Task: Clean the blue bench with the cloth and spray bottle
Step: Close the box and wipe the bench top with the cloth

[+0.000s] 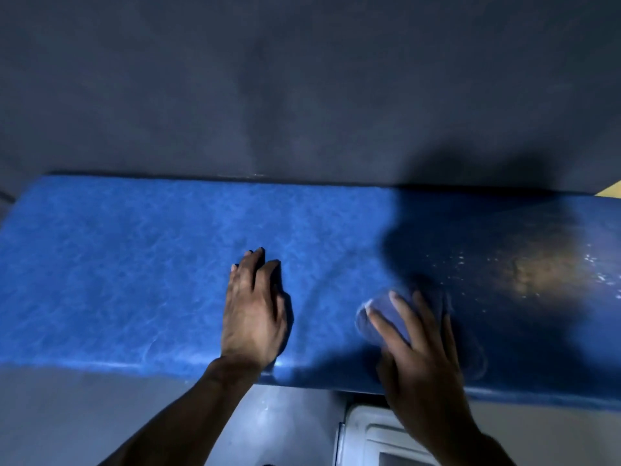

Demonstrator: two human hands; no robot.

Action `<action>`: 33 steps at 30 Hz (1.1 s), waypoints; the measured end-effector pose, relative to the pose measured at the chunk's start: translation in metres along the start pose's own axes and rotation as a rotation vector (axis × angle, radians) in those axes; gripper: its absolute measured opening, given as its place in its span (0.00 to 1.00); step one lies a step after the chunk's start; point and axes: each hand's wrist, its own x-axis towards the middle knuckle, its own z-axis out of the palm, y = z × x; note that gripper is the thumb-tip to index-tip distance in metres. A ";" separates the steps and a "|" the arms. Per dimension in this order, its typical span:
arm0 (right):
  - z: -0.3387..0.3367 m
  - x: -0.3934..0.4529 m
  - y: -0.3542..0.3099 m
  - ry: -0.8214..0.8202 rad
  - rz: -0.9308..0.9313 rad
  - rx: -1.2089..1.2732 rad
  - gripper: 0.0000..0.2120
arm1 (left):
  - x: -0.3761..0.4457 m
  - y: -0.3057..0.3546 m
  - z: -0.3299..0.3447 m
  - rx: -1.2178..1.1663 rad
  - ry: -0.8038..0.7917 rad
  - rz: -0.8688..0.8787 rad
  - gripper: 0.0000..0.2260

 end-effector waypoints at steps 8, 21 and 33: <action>0.000 -0.014 0.035 -0.040 -0.215 0.117 0.27 | -0.011 0.079 0.041 -0.010 -0.023 0.101 0.21; 0.009 0.171 0.068 -0.249 -0.759 -0.213 0.28 | -0.009 0.066 0.066 0.094 0.042 0.106 0.23; -0.016 0.167 0.090 -0.132 -0.242 -0.014 0.31 | -0.012 0.064 0.063 0.111 0.045 0.102 0.23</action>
